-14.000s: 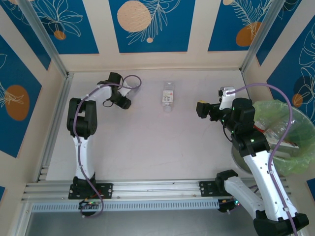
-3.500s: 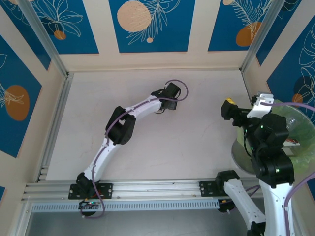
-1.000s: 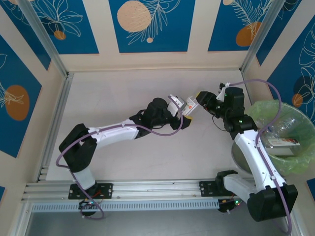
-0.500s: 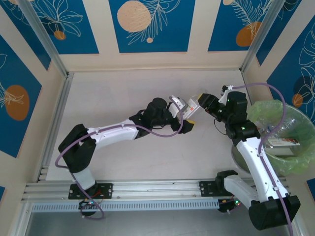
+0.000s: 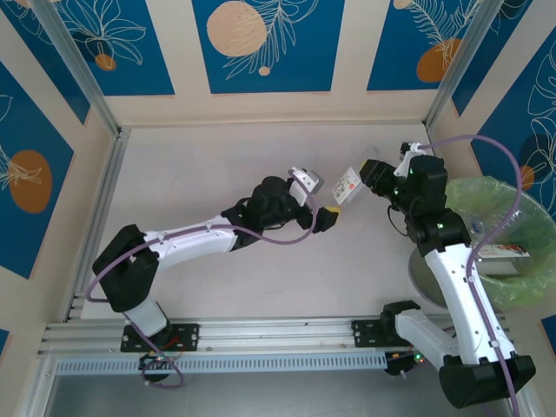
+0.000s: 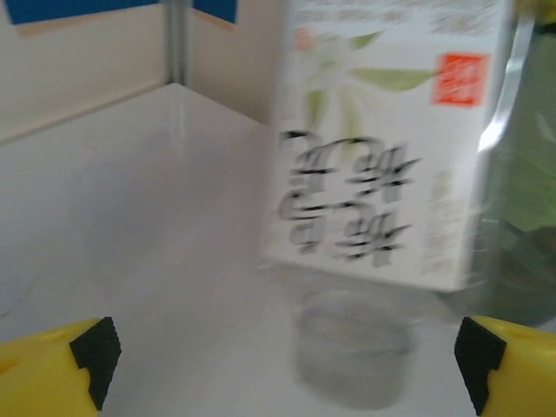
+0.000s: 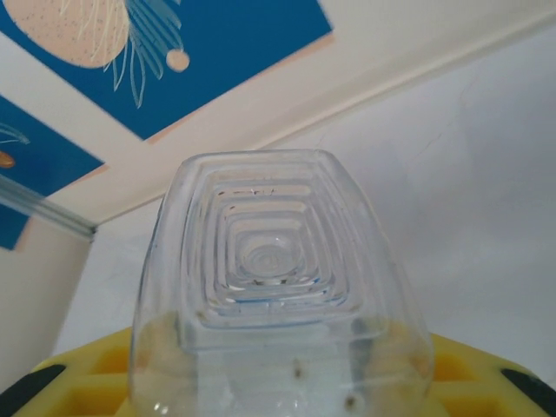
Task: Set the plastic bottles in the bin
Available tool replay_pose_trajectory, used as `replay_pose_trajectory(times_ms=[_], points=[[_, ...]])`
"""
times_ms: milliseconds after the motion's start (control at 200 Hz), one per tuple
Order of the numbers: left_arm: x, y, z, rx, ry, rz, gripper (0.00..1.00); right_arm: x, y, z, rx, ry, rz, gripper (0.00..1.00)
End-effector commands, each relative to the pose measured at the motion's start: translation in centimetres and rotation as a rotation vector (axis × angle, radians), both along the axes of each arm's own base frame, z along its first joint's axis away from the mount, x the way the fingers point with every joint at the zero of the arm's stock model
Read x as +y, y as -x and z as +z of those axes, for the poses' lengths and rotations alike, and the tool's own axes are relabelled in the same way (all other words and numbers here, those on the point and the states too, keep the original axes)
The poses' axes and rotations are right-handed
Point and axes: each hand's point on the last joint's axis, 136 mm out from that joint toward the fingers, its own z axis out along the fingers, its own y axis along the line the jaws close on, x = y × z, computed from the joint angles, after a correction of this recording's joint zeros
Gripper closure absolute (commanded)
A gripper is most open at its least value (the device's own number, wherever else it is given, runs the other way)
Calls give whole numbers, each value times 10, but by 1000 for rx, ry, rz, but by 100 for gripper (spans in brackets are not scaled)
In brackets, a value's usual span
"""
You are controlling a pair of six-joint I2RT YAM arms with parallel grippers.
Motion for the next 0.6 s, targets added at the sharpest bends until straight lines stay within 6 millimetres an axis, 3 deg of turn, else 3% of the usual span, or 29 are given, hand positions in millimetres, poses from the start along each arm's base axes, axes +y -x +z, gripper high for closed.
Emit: replay_pose_trajectory(times_ms=[0, 295, 505, 595], points=[[35, -32, -6, -8, -32, 260, 0, -32, 16, 35, -63, 207, -94, 70], [50, -40, -28, -5, -101, 331, 0, -87, 61, 95, -92, 412, -289, 70], [57, -44, -36, -21, -123, 351, 0, -140, 124, 171, -187, 618, -549, 71], [63, -49, -39, -20, -126, 375, 0, -178, 158, 192, -144, 787, -778, 71]])
